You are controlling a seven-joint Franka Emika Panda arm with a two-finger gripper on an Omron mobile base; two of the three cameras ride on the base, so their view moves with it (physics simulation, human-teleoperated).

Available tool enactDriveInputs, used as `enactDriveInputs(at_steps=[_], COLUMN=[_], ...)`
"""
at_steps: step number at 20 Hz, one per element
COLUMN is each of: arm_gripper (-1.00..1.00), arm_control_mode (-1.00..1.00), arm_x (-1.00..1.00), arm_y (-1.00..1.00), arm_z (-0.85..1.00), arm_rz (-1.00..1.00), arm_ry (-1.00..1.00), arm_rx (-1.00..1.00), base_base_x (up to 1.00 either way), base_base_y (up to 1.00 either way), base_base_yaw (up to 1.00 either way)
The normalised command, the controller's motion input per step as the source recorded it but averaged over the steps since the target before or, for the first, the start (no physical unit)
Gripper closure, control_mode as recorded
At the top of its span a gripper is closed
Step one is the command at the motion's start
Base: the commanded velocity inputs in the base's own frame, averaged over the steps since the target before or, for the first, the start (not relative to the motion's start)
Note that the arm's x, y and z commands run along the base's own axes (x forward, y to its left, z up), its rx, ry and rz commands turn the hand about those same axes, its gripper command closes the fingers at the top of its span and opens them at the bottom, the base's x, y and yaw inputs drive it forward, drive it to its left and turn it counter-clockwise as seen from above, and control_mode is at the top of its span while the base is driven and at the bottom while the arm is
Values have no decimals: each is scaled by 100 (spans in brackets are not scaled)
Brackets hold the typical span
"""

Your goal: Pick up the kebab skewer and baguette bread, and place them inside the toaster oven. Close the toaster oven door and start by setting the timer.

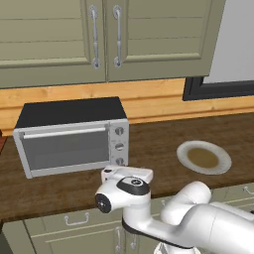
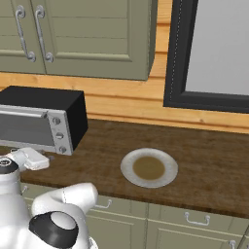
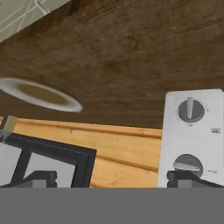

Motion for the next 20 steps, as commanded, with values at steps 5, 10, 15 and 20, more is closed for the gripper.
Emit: enactDriveInputs(at_steps=[5,10,15,20], arm_gripper=[-100,-100,-100,-100], arm_control_mode=[-100,-100,-100,-100], arm_x=[15,28,36,20], arm_y=[0,0,10,4], arm_z=[-25,-5,0,-4], arm_rz=[10,8,3,0], arm_ry=[0,0,0,0], arm_rx=[0,0,0,0], base_base_x=[0,0,0,0], base_base_y=[0,0,0,0], base_base_yaw=[0,0,0,0])
